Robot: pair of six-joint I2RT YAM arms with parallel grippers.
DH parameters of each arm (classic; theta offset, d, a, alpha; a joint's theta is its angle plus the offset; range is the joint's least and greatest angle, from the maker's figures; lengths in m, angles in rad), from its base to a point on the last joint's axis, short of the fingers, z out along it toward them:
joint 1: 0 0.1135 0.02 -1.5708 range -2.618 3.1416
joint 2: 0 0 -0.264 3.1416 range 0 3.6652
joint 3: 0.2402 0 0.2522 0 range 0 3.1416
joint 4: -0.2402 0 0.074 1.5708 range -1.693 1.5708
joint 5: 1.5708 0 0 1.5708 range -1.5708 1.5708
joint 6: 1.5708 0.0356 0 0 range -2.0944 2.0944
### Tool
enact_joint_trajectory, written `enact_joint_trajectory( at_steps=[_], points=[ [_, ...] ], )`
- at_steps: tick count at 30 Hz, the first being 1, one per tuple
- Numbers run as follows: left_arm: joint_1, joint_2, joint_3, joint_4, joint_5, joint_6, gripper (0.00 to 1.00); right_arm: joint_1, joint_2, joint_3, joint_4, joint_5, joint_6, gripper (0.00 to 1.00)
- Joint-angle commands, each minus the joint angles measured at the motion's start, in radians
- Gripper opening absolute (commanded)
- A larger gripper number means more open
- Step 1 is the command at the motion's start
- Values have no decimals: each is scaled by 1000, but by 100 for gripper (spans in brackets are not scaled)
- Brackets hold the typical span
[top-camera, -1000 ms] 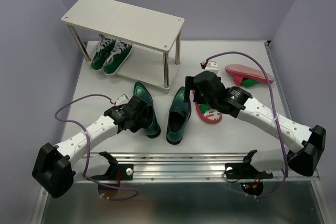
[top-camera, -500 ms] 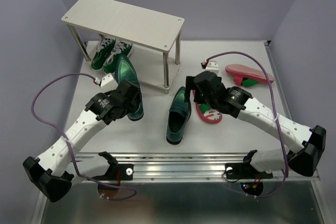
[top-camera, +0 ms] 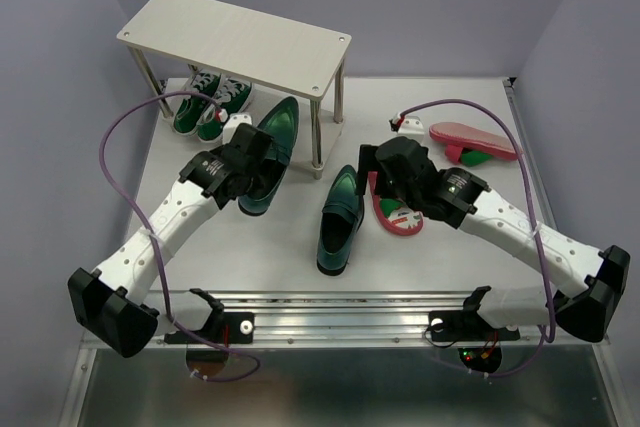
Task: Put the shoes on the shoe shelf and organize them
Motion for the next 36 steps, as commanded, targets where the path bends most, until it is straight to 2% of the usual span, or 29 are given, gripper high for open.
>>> enact_joint_trajectory(
  at_steps=[1,5,9,16,22,36],
  points=[
    [91,0,50,212,57,183,0,-8,-42,-5,-2,35,8,100],
    [205,26,27,306,156,252,0,-8,-51,-3,-16,45,7,100],
    [247,69,33,372,174,292,0,-8,-56,-2,-24,50,7,100],
    [296,180,41,487,226,322,0,-8,-50,4,-27,45,14,100],
    [343,200,29,581,308,362,0,-8,-62,7,-44,53,23,100],
    [405,246,58,651,405,399,0,-8,-68,6,-47,42,34,100]
  ],
)
